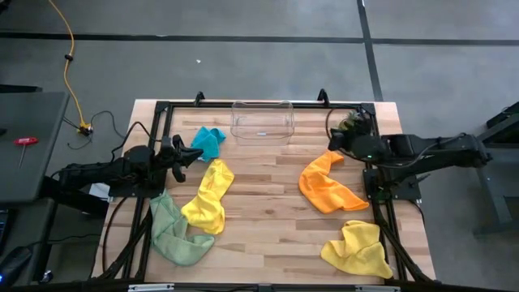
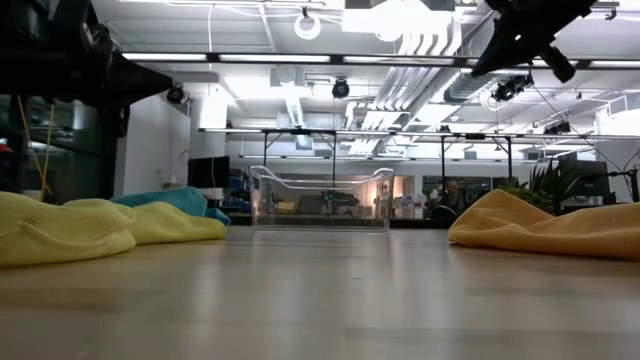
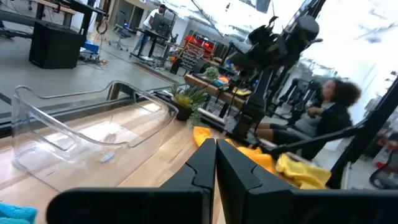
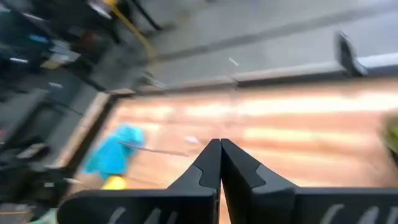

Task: Fold microfiber towels
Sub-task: Fold the orange microfiber towel

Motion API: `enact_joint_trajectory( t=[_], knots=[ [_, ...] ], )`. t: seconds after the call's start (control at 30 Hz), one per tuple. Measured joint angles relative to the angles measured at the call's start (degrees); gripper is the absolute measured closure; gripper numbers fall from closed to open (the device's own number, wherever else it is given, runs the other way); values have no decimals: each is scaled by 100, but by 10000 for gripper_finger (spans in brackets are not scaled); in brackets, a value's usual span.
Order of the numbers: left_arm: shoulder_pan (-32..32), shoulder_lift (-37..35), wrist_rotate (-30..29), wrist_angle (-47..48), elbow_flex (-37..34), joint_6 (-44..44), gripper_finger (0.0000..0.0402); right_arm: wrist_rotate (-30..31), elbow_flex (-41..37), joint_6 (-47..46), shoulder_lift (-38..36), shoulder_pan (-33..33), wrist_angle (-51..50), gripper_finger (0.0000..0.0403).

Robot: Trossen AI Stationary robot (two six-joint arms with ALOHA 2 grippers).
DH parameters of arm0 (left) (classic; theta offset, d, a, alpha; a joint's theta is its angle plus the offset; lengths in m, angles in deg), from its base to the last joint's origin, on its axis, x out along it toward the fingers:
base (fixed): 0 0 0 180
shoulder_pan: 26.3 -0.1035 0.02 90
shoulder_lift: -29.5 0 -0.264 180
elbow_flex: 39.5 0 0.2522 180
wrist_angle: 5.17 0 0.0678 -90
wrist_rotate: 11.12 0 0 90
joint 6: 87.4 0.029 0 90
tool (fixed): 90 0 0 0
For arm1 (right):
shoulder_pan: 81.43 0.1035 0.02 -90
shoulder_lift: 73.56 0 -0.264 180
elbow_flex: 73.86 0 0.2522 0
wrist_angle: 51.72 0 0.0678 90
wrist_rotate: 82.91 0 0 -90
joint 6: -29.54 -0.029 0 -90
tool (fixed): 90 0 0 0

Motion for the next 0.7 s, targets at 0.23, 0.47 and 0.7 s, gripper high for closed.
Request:
enact_joint_trajectory(
  t=[0.23,0.47,0.7],
  knots=[
    [1,0,50,-22,1,-825,398,-1632,422,-873,845,-718,-1696,392],
    [1,2,-123,-250,-1,-1357,398,-2919,-30,-335,1476,-1484,-1769,282],
    [1,0,-125,-929,-1,-1950,398,-3598,-110,541,2271,-2411,-1833,193]
  ],
)
